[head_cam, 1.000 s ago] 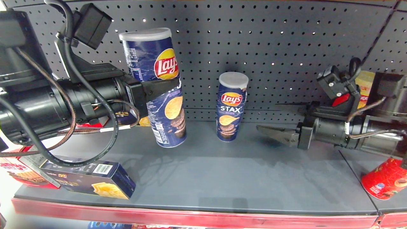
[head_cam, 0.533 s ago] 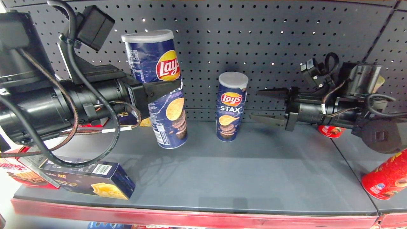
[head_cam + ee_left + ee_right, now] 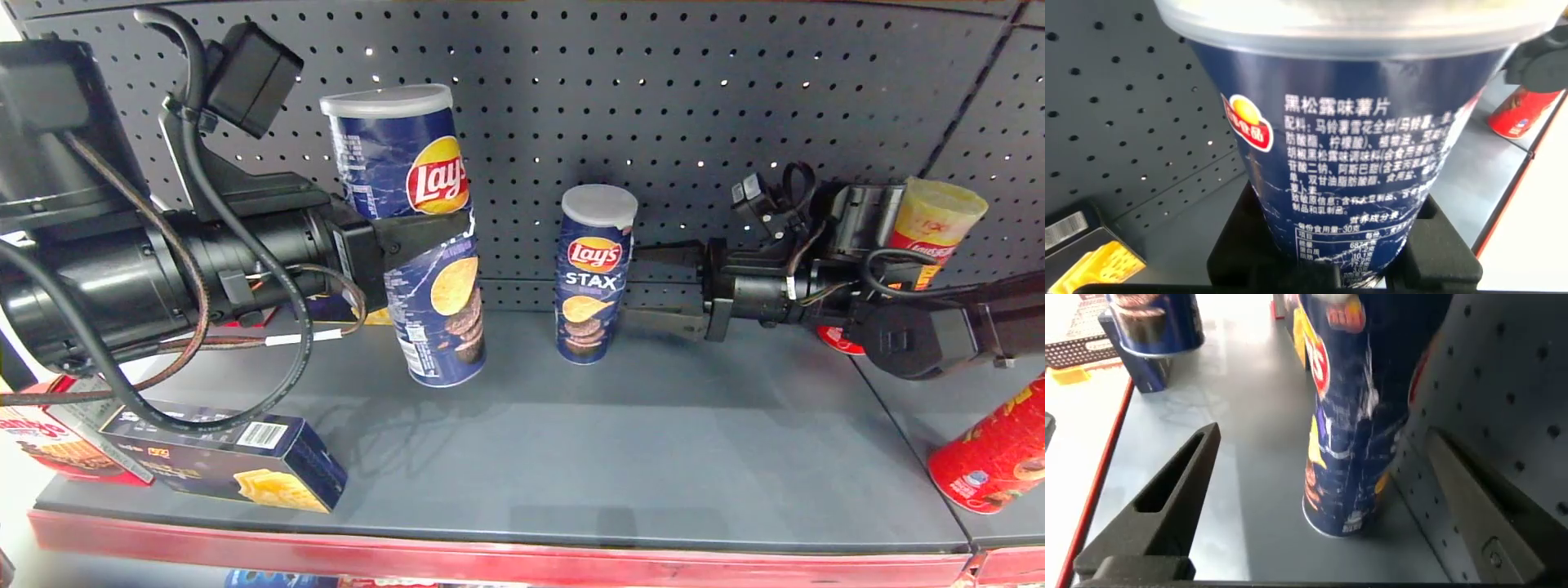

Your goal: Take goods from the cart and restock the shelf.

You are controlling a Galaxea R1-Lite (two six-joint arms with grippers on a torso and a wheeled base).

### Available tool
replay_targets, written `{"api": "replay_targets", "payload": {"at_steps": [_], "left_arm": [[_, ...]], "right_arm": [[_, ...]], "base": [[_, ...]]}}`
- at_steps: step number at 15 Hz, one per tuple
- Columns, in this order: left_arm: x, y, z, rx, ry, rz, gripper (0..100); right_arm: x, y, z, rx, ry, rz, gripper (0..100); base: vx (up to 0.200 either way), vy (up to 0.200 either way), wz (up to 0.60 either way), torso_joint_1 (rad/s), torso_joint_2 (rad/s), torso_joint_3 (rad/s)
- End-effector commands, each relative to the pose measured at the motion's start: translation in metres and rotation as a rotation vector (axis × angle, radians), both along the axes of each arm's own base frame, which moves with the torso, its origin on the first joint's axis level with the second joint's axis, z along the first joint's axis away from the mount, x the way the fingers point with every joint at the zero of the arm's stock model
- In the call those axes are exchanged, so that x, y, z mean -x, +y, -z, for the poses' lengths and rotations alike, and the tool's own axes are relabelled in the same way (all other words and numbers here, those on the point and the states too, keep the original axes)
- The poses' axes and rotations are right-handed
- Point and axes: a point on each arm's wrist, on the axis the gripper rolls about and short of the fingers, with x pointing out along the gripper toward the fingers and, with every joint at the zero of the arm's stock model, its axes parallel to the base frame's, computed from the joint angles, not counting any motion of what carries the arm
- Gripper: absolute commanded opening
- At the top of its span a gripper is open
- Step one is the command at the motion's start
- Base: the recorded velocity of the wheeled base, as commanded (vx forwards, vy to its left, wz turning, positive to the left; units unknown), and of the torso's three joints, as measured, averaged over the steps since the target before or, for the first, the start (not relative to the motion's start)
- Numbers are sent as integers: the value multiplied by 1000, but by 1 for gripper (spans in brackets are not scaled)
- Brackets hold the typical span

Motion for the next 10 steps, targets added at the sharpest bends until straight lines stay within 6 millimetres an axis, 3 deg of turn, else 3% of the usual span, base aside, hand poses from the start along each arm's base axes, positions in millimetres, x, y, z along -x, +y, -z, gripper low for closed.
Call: {"api": "replay_targets", "payload": {"at_steps": [1,8,10], "left_arm": [[-1,-1,1,-2,5,1,0],[-2,-1,0,14,19,37,0],[-5,-3,2,12,24,40,0]], "right_arm": [[-7,1,12,8,34,-8,100],[-17,14,19,21,98,-92,100],[-31,19,19,21,104,-90,100]], "base": [[0,0,0,0,0,0],[0,0,0,0,0,0],[0,0,0,0,0,0]]}}
